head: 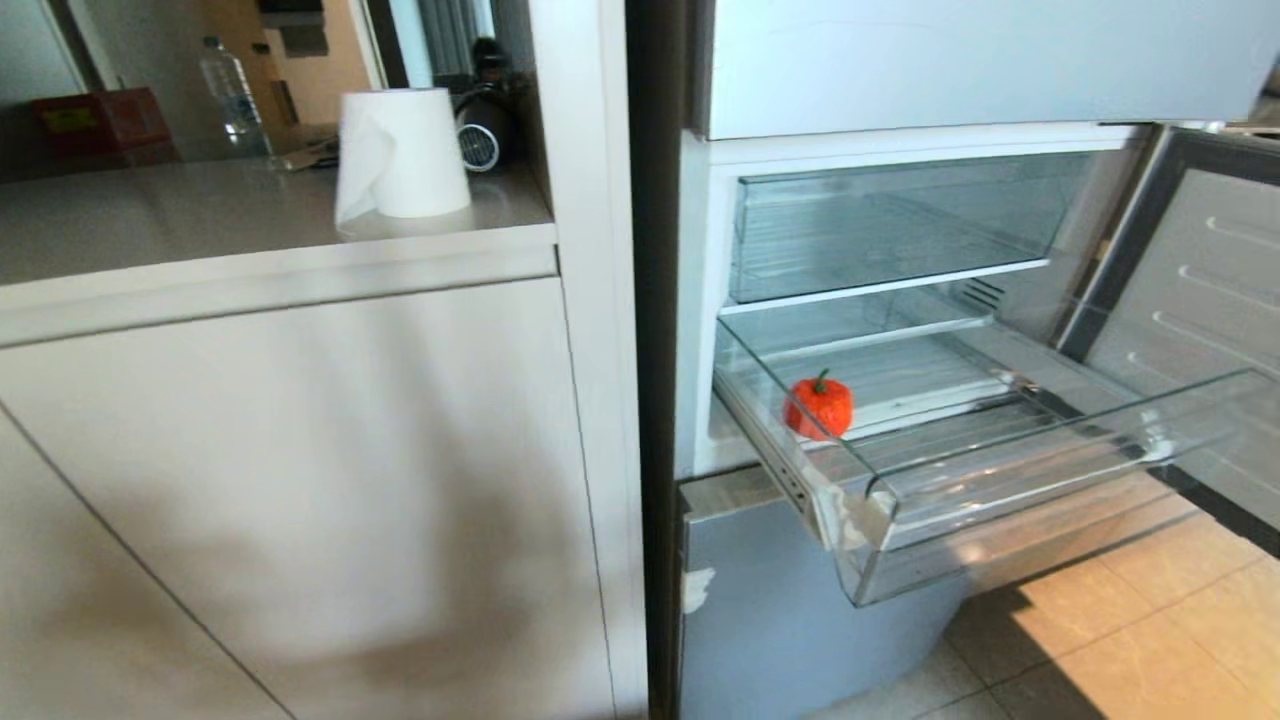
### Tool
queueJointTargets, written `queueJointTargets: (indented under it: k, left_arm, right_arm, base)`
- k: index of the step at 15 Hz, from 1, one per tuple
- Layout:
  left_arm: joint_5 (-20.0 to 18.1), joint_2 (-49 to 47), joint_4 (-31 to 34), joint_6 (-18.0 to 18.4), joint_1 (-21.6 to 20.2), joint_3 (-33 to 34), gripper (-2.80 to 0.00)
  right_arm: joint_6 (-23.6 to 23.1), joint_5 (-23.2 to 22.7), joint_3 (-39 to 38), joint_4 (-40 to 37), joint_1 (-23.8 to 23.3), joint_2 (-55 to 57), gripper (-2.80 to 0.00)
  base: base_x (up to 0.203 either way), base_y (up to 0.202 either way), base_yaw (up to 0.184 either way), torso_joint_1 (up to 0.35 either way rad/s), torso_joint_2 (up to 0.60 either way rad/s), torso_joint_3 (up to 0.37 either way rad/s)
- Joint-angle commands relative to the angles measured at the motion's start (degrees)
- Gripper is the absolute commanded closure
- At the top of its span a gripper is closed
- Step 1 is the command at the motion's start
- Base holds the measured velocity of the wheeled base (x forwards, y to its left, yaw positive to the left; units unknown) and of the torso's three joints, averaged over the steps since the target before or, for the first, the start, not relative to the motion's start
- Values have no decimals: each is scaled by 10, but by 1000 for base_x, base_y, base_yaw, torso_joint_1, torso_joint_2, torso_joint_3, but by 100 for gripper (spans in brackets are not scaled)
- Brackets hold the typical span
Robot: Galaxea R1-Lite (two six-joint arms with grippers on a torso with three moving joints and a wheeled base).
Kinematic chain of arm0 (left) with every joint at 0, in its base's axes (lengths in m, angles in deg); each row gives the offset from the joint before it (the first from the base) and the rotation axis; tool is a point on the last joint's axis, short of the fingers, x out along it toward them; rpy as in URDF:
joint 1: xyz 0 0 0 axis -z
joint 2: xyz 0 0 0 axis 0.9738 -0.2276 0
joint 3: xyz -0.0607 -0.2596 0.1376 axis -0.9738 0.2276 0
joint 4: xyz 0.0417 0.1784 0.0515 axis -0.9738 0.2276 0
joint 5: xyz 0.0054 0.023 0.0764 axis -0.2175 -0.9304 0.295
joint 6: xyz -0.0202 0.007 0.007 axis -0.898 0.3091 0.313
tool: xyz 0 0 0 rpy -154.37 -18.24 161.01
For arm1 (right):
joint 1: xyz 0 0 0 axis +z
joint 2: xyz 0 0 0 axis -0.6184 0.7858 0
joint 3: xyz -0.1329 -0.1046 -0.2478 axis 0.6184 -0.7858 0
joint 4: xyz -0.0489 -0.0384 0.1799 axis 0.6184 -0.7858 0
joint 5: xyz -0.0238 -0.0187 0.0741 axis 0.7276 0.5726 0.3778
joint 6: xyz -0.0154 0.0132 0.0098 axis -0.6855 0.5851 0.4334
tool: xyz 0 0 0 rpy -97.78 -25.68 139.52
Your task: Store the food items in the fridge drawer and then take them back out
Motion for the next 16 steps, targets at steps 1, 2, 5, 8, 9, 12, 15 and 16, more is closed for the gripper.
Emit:
queueJointTargets:
  k: [1, 2, 5, 8, 9, 12, 15, 16]
  left_arm:
    - [0, 0, 0, 0, 0, 0, 0]
    - [0, 0, 0, 0, 0, 0, 0]
    - [0, 0, 0, 0, 0, 0, 0]
    - [0, 0, 0, 0, 0, 0, 0]
    - [0, 0, 0, 0, 0, 0, 0]
    - [0, 0, 0, 0, 0, 0, 0]
    - [0, 0, 0, 0, 0, 0, 0]
    - [0, 0, 0, 0, 0, 0, 0]
  right_arm:
    - [3, 2, -1, 0, 0, 1, 0]
    - [4, 2, -1, 0, 0, 1, 0]
    - [3, 2, -1, 0, 0, 1, 0]
    - [3, 2, -1, 0, 0, 1, 0]
    - [3, 2, -1, 0, 0, 1, 0]
    - [4, 2, 0, 0, 0, 1, 0]
    - [4, -1, 0, 0, 0, 1, 0]
    - [7, 0, 0, 1, 0, 1, 0]
  base:
    - [2, 6, -170, 3, 11, -9]
    - [-3, 11, -175, 2, -2, 5]
    - [1, 8, -178, 3, 2, 4]
    - [2, 10, -180, 3, 2, 0]
    - [1, 8, -174, -2, 3, 0]
    - [1, 6, -178, 1, 0, 0]
    - [2, 7, -173, 0, 1, 2]
    - [1, 5, -156, 6, 7, 11]
